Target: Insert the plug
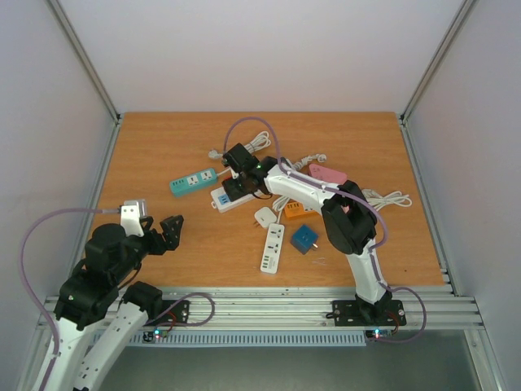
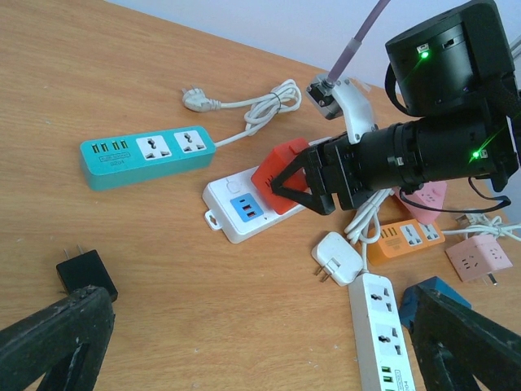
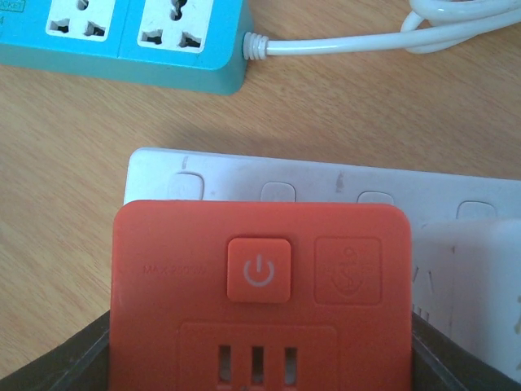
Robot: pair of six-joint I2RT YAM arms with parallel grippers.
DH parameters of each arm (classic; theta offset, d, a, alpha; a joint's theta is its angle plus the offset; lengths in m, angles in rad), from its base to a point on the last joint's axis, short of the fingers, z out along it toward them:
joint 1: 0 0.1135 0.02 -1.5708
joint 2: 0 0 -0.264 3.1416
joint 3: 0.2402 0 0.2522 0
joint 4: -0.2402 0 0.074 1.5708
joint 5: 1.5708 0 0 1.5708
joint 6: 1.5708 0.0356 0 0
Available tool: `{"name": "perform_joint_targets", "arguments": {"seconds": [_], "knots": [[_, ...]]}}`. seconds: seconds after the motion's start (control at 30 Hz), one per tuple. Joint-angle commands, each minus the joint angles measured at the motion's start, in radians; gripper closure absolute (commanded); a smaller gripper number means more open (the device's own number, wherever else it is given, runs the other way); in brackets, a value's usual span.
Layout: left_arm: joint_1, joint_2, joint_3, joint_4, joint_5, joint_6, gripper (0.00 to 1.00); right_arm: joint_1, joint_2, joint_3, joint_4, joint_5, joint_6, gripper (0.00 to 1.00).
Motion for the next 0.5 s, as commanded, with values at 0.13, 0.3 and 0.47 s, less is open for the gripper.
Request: {"name": "perform_joint_targets", "arguments": {"seconds": [0.13,0.3,0.47], "knots": [[0.004,-0.014,-0.008,0.054,-0.007,0.018,0.01,0.001,0.038,0.023,-0.072,-0.009,-0.004,0.71],[0.004,-0.012,-0.012,0.055,-0.003,0.018,0.01,0.001,0.052,0.026,-0.103,-0.004,-0.018,0.71],[0.004,-0.01,-0.012,0.055,-0.001,0.02,0.01,0.004,0.055,0.019,-0.115,0.097,0.027,0.72]]}}
